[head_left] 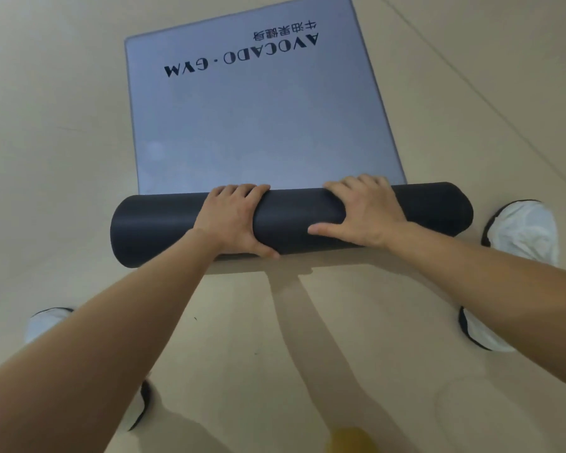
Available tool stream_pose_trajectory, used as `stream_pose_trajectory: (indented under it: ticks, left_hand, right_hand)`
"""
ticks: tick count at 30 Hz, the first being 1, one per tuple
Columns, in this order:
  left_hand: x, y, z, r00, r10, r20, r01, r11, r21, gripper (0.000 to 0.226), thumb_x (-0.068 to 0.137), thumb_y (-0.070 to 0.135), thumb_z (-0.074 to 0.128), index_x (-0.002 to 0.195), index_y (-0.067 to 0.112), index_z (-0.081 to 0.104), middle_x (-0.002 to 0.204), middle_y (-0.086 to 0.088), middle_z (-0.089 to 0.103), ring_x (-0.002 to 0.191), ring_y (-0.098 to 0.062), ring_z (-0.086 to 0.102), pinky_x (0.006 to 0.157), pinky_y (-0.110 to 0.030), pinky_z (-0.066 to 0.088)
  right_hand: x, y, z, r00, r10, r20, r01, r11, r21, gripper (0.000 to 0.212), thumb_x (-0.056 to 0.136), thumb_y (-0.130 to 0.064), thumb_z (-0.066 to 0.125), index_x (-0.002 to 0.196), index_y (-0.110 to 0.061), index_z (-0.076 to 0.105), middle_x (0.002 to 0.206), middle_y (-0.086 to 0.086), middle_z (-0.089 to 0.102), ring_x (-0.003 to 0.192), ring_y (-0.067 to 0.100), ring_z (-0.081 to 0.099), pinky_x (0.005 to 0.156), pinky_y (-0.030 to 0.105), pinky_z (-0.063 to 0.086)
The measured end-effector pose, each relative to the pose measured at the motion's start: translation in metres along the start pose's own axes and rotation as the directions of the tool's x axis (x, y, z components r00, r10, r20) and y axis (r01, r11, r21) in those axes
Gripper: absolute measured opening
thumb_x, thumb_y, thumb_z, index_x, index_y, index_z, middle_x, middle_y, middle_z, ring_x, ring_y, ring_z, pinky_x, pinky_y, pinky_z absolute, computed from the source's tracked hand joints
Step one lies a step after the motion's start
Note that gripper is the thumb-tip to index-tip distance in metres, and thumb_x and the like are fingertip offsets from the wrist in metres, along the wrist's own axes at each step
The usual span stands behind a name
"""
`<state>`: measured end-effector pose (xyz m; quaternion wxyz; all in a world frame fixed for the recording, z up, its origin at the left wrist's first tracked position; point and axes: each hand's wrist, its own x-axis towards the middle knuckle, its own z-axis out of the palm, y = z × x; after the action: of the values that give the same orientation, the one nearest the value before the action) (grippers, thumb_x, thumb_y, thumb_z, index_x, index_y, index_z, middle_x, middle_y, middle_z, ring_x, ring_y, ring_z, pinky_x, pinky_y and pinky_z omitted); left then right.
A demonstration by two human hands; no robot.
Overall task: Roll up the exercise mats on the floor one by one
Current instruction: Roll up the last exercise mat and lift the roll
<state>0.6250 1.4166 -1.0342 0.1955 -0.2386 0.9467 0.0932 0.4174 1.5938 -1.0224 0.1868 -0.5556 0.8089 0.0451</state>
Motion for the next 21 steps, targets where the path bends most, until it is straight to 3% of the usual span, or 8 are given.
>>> stream_pose_trajectory:
  ticks: [3, 5, 8, 11, 16, 21]
  left_hand:
    - [0.017, -0.009, -0.012, 0.998, 0.009, 0.07, -0.006, 0.999, -0.044, 0.134, 0.044, 0.102, 0.061, 0.153, 0.031, 0.033, 0.138, 0.003, 0.06, 0.12, -0.027, 0.06, 0.104, -0.048, 0.044]
    - [0.027, -0.011, -0.018, 0.995, 0.01, 0.101, -0.002, 0.997, -0.077, 0.128, 0.044, 0.1, 0.064, 0.15, 0.033, 0.037, 0.131, 0.005, 0.063, 0.114, -0.026, 0.062, 0.096, -0.045, 0.047]
    - [0.036, -0.013, -0.026, 0.989, 0.012, 0.147, 0.005, 0.993, -0.118, 0.118, 0.048, 0.096, 0.069, 0.145, 0.035, 0.041, 0.124, 0.009, 0.064, 0.111, -0.023, 0.062, 0.088, -0.041, 0.046]
    - [0.037, -0.011, -0.031, 0.988, -0.001, 0.156, 0.024, 0.989, -0.143, 0.114, 0.049, 0.093, 0.072, 0.142, 0.035, 0.043, 0.123, 0.012, 0.064, 0.111, -0.021, 0.062, 0.084, -0.038, 0.042]
    - [0.005, 0.01, -0.023, 0.974, -0.008, 0.228, 0.058, 0.975, -0.216, 0.11, 0.05, 0.092, 0.073, 0.14, 0.034, 0.046, 0.119, 0.012, 0.064, 0.107, -0.02, 0.062, 0.085, -0.037, 0.046]
    - [-0.056, 0.042, 0.007, 0.926, 0.006, 0.378, 0.106, 0.956, -0.273, 0.109, 0.048, 0.092, 0.074, 0.139, 0.037, 0.047, 0.116, 0.013, 0.064, 0.103, -0.018, 0.061, 0.086, -0.037, 0.046]
  right_hand:
    - [0.004, -0.003, 0.005, 0.994, -0.068, 0.084, 0.078, 0.989, -0.126, 0.13, 0.059, -0.106, 0.035, 0.159, -0.025, 0.021, 0.158, 0.007, 0.04, 0.141, 0.034, 0.041, 0.122, 0.056, 0.022]
    - [0.012, 0.001, 0.005, 0.991, -0.076, 0.109, 0.092, 0.984, -0.151, 0.134, 0.057, -0.104, 0.046, 0.16, -0.025, 0.014, 0.156, 0.01, 0.041, 0.139, 0.036, 0.042, 0.121, 0.057, 0.024]
    - [0.026, 0.006, -0.005, 0.987, -0.102, 0.123, 0.115, 0.988, -0.104, 0.123, 0.059, -0.101, 0.053, 0.153, -0.027, 0.026, 0.132, 0.007, 0.056, 0.117, 0.031, 0.055, 0.099, 0.047, 0.046]
    - [0.03, 0.008, -0.013, 0.984, -0.125, 0.124, 0.136, 0.987, -0.083, 0.113, 0.062, -0.098, 0.057, 0.148, -0.028, 0.035, 0.119, 0.006, 0.058, 0.108, 0.028, 0.057, 0.085, 0.042, 0.049]
    - [-0.002, 0.007, -0.014, 0.972, -0.162, 0.167, 0.175, 0.982, -0.068, 0.102, 0.063, -0.097, 0.058, 0.139, -0.03, 0.043, 0.103, -0.001, 0.059, 0.092, 0.023, 0.058, 0.073, 0.035, 0.046]
    - [-0.059, -0.003, 0.005, 0.912, -0.208, 0.355, 0.194, 0.978, 0.077, 0.092, 0.062, -0.094, 0.063, 0.13, -0.034, 0.049, 0.106, -0.005, 0.066, 0.092, 0.021, 0.062, 0.079, 0.037, 0.051]
